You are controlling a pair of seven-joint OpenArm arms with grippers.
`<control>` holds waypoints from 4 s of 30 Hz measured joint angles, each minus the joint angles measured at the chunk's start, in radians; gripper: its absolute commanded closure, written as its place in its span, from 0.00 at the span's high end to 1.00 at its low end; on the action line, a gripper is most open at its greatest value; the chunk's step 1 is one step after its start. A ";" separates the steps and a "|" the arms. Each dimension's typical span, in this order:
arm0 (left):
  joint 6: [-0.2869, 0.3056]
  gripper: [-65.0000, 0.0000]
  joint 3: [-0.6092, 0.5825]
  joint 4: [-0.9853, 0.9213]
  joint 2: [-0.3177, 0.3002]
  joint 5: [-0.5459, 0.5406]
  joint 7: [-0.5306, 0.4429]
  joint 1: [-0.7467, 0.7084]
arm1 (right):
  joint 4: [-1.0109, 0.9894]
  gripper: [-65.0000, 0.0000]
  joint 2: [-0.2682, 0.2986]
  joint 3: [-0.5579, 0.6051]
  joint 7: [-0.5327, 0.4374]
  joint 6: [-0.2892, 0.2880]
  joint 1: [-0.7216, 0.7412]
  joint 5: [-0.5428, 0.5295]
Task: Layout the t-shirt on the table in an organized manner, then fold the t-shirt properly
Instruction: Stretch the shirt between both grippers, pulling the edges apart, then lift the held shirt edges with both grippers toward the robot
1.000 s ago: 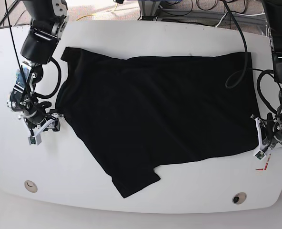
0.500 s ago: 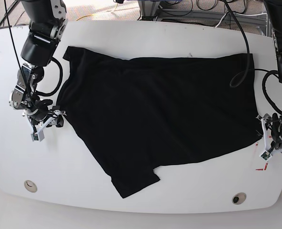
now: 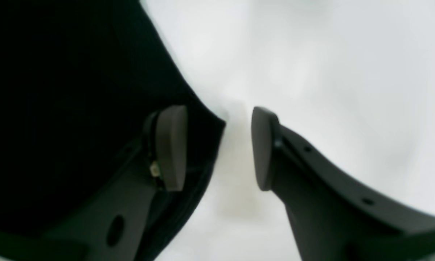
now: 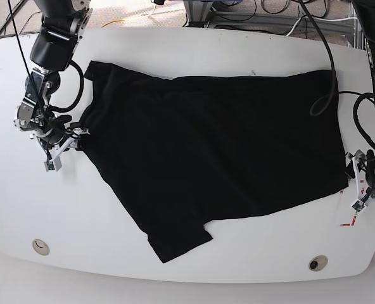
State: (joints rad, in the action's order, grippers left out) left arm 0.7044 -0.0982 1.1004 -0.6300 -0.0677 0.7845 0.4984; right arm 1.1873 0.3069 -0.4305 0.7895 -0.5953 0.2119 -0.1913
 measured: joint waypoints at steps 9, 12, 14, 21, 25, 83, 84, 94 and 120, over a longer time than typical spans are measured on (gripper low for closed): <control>0.000 0.62 0.000 0.021 0.003 -0.002 0.000 -0.020 | 0.004 0.43 -0.005 0.014 -0.004 -0.016 -0.018 -0.006; 0.000 0.62 0.005 0.057 0.002 -0.003 0.000 -0.047 | 0.008 0.42 -0.011 0.050 -0.013 -0.038 -0.020 -0.008; 0.000 0.62 0.019 0.084 0.005 -0.005 0.000 -0.070 | 0.012 0.41 -0.020 0.067 -0.027 -0.042 -0.027 -0.021; -0.001 0.62 0.060 0.149 0.002 0.002 0.003 -0.134 | 0.016 0.01 -0.024 0.066 -0.043 -0.052 -0.043 -0.033; 0.000 0.62 0.060 0.170 0.004 -0.002 -0.002 -0.151 | 0.018 0.02 -0.021 0.065 -0.053 -0.052 -0.060 -0.043; -0.005 0.63 0.500 0.744 0.234 -0.181 0.125 -0.854 | 0.562 0.66 -0.050 -0.157 0.098 -0.042 -0.382 -0.006; -0.005 0.63 0.517 0.744 0.236 -0.198 0.125 -0.863 | 0.562 0.66 -0.052 -0.156 0.100 -0.043 -0.383 -0.007; -0.004 0.63 0.517 0.735 0.241 -0.222 0.122 -0.884 | 0.562 0.66 -0.060 -0.153 0.102 -0.052 -0.386 -0.007; 0.000 0.24 0.423 0.608 0.278 -0.234 0.105 -0.886 | 0.676 0.66 -0.105 -0.248 0.165 -0.060 -0.493 -0.145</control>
State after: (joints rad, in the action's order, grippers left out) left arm 0.7044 0.3252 1.7088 -0.3519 -0.3016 0.8894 -0.3874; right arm 1.8629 0.2024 -0.6781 0.9546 -0.6548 -0.2810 -0.3359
